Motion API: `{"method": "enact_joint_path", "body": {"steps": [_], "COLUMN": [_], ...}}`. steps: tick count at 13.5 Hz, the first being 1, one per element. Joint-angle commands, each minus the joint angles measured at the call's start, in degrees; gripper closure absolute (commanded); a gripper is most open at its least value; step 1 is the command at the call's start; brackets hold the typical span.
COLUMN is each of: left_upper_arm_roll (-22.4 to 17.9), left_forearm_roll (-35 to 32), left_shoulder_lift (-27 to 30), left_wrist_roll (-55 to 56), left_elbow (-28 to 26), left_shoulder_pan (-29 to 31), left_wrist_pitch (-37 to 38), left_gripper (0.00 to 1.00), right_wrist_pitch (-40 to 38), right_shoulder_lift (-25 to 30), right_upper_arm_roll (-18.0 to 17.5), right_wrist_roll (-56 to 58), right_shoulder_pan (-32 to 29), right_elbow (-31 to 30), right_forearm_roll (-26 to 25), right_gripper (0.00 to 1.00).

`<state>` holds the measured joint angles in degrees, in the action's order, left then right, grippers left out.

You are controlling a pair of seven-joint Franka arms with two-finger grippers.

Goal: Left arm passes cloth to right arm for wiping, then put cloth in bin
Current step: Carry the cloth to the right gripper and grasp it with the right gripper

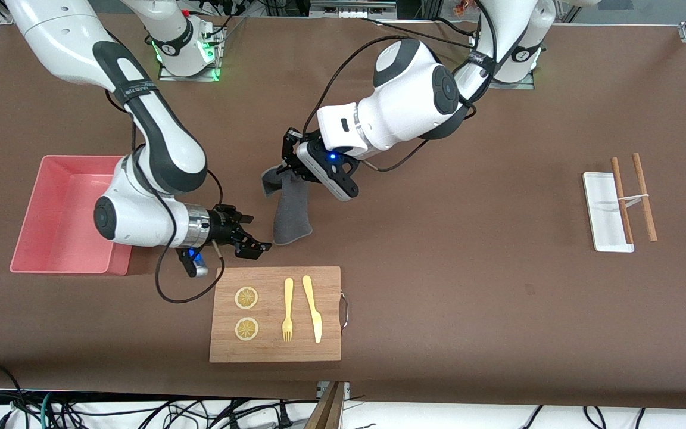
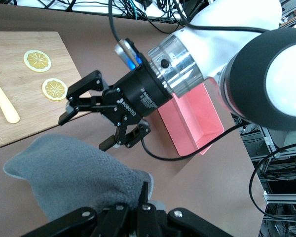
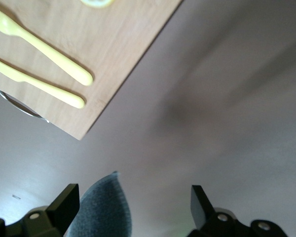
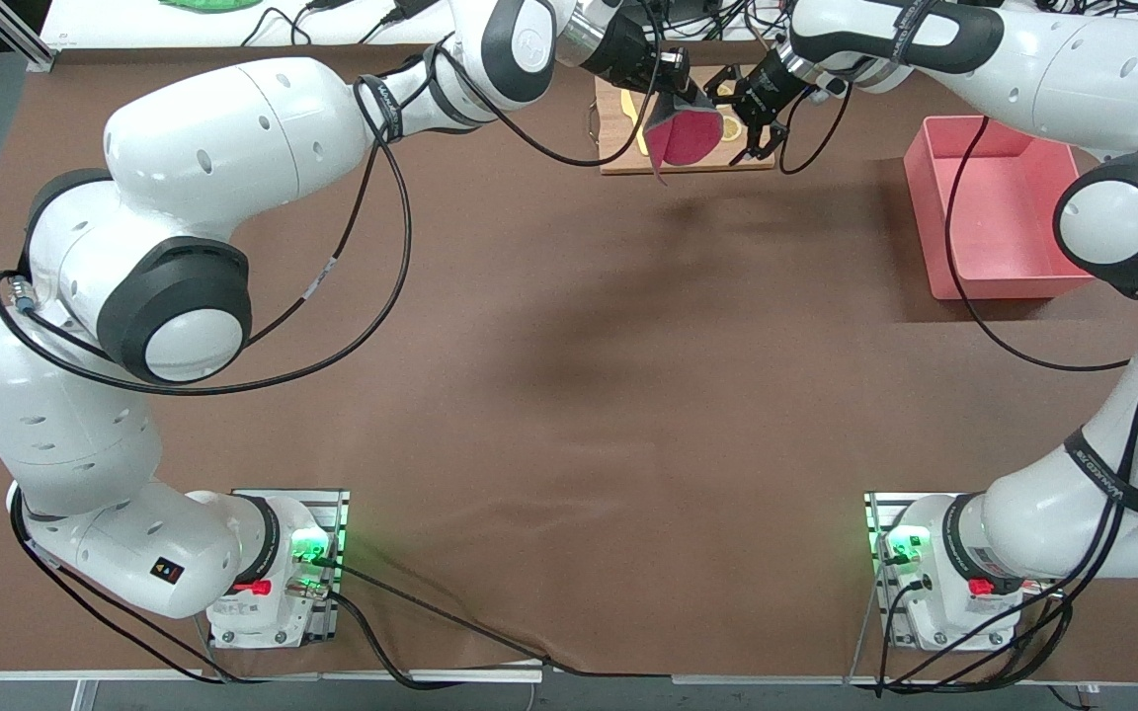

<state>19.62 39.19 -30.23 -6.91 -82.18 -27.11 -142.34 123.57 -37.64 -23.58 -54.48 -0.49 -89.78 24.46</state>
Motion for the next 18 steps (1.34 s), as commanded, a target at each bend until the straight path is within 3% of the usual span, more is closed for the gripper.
{"method": "enact_joint_path", "body": {"steps": [1, 9, 12, 15, 18], "left_upper_arm_roll": [-0.64, -0.73, -0.73, -0.73, -0.73], "left_forearm_roll": [1.77, 1.77, 1.77, 1.77, 1.77], "left_shoulder_lift": [0.26, 0.43, 0.43, 0.52, 0.61], "left_wrist_roll": [0.05, -0.04, -0.04, -0.04, -0.04], "left_elbow": [0.26, -0.27, -0.27, -0.27, -0.27], "left_shoulder_pan": [-0.58, -0.23, -0.14, 0.04, 0.12], "left_wrist_pitch": [-0.75, -0.66, -0.66, -0.66, -0.66], "left_gripper": [1.00, 1.00, 1.00, 1.00, 1.00], "right_wrist_pitch": [1.75, 5.18, 6.50, 6.42, 5.98], "right_shoulder_lift": [0.20, -1.91, -2.78, -2.88, -2.79], "right_upper_arm_roll": [-1.47, -2.87, -2.96, -2.96, -3.05], "right_wrist_roll": [-0.71, -0.80, -0.71, -0.80, -0.71], "right_shoulder_pan": [-0.65, 0.40, 1.02, 1.02, 1.02], "right_elbow": [-2.15, -2.59, -2.59, -2.51, -2.15], "right_forearm_roll": [5.49, 11.66, 12.63, 15.79, 15.71], "right_gripper": [0.00, 0.01, 0.55, 1.00, 1.00]}}
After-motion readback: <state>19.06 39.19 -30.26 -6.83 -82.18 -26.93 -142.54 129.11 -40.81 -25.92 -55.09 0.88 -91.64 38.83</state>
